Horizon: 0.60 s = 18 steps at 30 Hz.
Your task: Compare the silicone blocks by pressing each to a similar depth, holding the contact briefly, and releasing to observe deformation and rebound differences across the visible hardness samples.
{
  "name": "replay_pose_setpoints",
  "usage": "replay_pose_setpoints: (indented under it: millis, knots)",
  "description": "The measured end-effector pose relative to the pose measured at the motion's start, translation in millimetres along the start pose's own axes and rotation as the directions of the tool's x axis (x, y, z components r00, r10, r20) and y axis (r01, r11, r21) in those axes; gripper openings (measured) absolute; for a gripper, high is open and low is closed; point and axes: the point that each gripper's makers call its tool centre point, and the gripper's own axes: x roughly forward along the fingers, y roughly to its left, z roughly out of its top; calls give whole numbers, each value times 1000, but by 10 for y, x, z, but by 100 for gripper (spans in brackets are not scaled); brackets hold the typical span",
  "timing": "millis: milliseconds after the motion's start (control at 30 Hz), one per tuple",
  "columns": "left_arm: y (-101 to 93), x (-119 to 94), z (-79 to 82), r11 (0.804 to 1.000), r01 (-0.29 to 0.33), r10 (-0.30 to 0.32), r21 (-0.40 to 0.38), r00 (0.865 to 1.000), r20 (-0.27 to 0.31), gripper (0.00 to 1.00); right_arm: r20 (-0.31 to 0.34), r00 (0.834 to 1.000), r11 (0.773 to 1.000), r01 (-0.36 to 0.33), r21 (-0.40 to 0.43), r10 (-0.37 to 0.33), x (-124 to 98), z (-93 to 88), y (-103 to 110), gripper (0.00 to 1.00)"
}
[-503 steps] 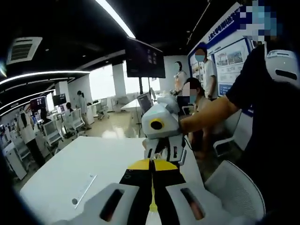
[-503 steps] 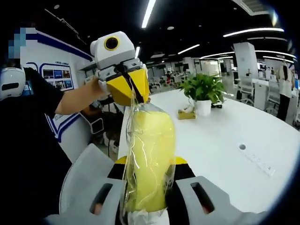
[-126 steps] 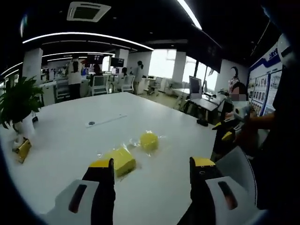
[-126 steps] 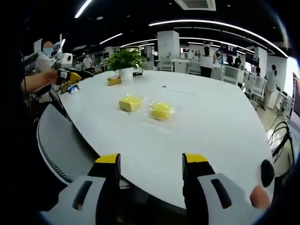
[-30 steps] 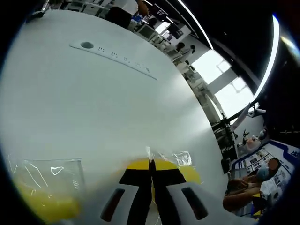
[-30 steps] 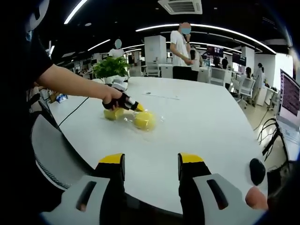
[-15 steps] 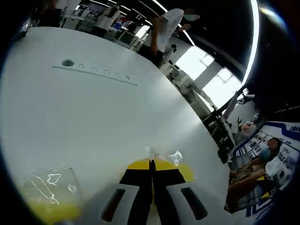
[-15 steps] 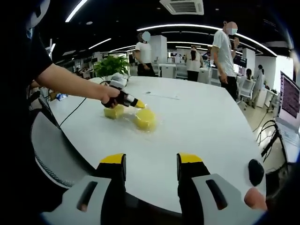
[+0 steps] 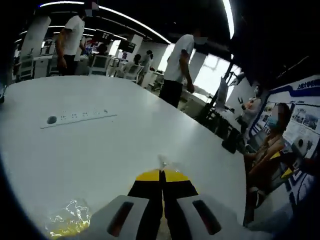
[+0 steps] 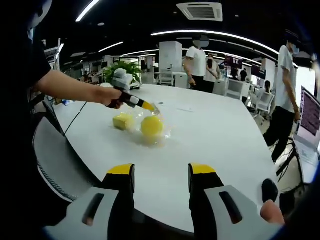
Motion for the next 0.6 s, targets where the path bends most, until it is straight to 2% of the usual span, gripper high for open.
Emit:
replay_pose_setpoints:
  millis: [233, 400, 467, 600]
  knots:
    - [-171, -236, 123, 994, 9, -11, 112, 1000, 17, 0, 23, 1000, 999, -19, -26, 20, 5, 102, 93, 38]
    - [-275, -463, 285, 971, 15, -22, 237, 999, 26, 0, 32, 999, 998, -35, -47, 36, -21, 120, 182, 38]
    - [-302, -560, 326, 970, 12, -19, 244, 999, 27, 0, 31, 999, 998, -39, -59, 41, -35, 108, 192, 38]
    - [-288, -769, 435, 954, -22, 12, 298, 999, 36, 0, 38, 998, 996, -51, -74, 54, -42, 119, 236, 38]
